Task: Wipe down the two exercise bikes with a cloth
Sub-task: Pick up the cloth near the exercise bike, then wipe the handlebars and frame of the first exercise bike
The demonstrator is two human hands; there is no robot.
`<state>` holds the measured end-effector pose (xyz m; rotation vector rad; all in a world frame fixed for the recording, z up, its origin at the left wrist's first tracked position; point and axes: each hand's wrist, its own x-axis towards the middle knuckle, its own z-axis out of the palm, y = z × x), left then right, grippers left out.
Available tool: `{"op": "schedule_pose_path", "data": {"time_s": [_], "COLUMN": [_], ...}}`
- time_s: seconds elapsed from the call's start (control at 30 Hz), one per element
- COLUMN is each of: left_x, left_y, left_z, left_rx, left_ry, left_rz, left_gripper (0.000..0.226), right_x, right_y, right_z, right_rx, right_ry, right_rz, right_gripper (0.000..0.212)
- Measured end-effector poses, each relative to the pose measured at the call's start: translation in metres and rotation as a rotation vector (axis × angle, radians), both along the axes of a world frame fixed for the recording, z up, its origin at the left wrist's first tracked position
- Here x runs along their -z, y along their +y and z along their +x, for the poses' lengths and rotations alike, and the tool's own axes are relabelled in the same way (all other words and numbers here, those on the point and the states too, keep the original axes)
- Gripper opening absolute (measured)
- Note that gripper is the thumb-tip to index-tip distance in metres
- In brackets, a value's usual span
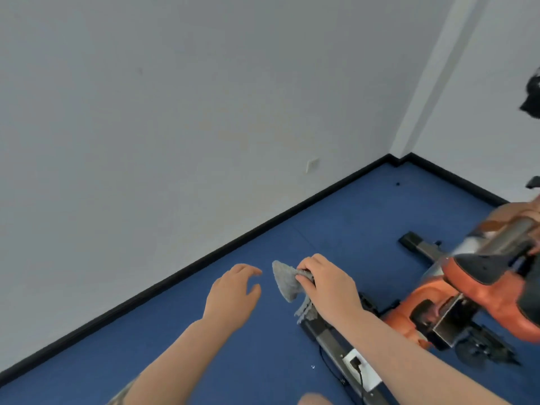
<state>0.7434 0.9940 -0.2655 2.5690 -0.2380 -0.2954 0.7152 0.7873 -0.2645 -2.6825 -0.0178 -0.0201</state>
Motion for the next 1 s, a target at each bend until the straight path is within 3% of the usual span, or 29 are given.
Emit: {"op": "schedule_pose_path", "data": {"time_s": [0.3, 0.5, 0.77, 1.0], "left_x": [0.005, 0.0, -0.01, -0.015], "left_y": [-0.085, -0.137, -0.207, -0.26], "left_z": [0.127, 0.219, 0.321, 0.443], "left_rx": [0.413, 0.554, 0.667, 0.872], "left_ry": [-0.014, -0.065, -0.038, -0.022], "left_rz": [-0.044, -0.005, -0.116, -0.109], "left_gripper": [0.032, 0.032, 0.032, 0.031], "right_x": [0.008, 0.015, 0.0, -0.009], "right_y": [-0.052, -0.092, -0.139, -0.17], "right_z": [0.071, 0.129, 0.209, 0.299], "right_rx": [0.374, 0.524, 0.754, 1.063], "right_ry": [-0.011, -0.034, -0.066, -0.153], "right_rz": [0.03, 0.076, 0.138, 0.279], "right_gripper": [0.01, 0.008, 0.01, 0.013]}}
